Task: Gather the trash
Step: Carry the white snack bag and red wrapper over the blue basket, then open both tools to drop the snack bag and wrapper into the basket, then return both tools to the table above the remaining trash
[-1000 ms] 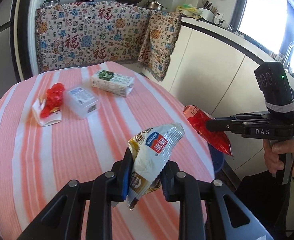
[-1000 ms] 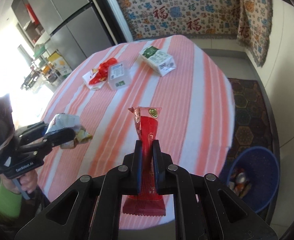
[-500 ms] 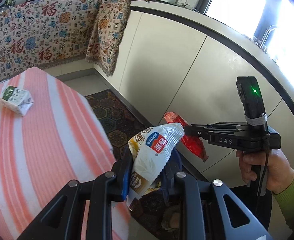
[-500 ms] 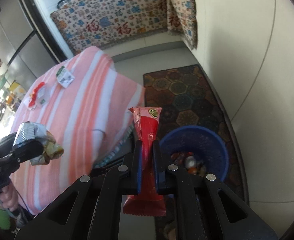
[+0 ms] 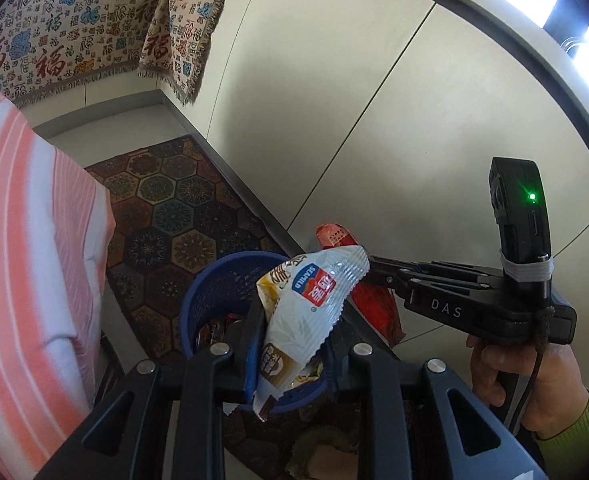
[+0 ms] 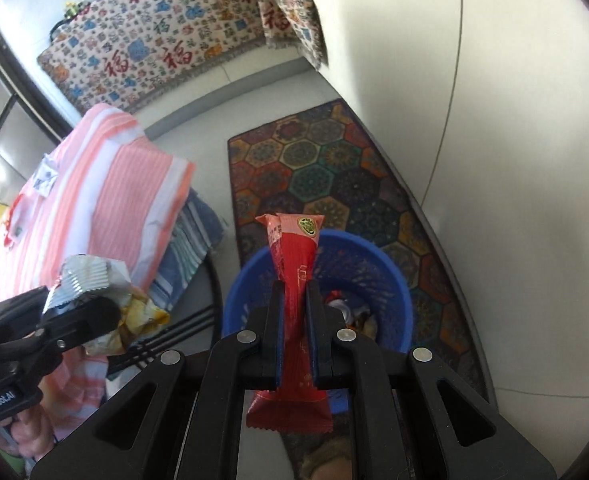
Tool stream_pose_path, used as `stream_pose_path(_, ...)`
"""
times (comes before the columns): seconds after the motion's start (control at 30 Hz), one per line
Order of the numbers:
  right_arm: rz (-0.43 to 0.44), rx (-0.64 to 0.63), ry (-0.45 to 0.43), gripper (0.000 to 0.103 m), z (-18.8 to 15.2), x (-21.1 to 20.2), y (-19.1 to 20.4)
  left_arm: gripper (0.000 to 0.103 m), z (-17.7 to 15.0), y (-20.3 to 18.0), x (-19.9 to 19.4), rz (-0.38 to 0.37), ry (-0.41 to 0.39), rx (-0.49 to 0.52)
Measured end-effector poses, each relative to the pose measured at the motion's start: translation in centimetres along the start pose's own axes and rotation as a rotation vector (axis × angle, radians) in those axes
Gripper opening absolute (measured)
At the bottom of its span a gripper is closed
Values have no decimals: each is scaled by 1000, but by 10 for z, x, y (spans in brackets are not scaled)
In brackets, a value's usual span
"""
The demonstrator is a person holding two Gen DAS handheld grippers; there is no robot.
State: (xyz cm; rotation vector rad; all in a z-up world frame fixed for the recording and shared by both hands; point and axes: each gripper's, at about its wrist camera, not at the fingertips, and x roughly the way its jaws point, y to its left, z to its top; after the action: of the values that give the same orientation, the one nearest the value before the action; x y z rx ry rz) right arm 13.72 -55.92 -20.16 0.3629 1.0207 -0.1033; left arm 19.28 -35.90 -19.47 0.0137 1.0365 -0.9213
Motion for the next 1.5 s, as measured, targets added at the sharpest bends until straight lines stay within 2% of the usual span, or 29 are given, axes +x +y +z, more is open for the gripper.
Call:
stream_pose_path(0.1, 13, 17, 6, 12, 3, 7, -10, 25, 1, -1, 20, -15, 20, -7)
stream_pose_path(0.17, 20, 33, 0, 15, 3, 10, -17, 30, 2, -2, 34, -34, 34, -14)
stream_pose_path(0.2, 24, 45, 1, 20, 3, 12, -21, 35, 1, -1, 40, -44, 46, -20)
stream_pose_path(0.23, 23, 58, 1, 28, 3, 12, -24, 49, 1, 0, 48, -47, 65, -32)
stream_pose_path(0.27, 18, 68, 0, 29, 2, 12, -27, 56, 2, 2, 53, -39, 73, -43)
stream_pose_path(0.4, 2, 69, -21, 31, 0, 4, -28, 56, 2, 2, 53, -20, 75, -60)
stream_pose_path(0.53, -11, 68, -45, 47, -1, -3, -25, 56, -1, -1, 36, 11, 59, -42)
stream_pose_path(0.6, -17, 56, -61, 49, 0, -6, -19, 56, -4, -2, 21, 35, 47, -23)
stream_pose_path(0.77, -49, -16, -115, 63, -1, -16, 10, 57, -22, 5, -28, 98, 3, 9)
stream_pose_path(0.93, -92, -162, -187, 76, -8, -23, 59, 61, -48, 28, -97, 194, -61, 16)
stream_pose_path(1.13, -62, -336, -252, 83, -28, -28, 138, 62, -87, 89, -173, 355, -108, -50)
stream_pose_path(1.27, 58, -425, -253, 86, -44, -33, 210, 62, -114, 142, -222, 452, -123, -117)
stream_pose_path(1.33, 122, -470, -238, 91, -51, -33, 250, 62, -126, 170, -242, 505, -131, -147)
stream_pose_path(1.5, 196, -593, -191, 92, -59, -15, 347, 62, -143, 229, -278, 575, -158, -245)
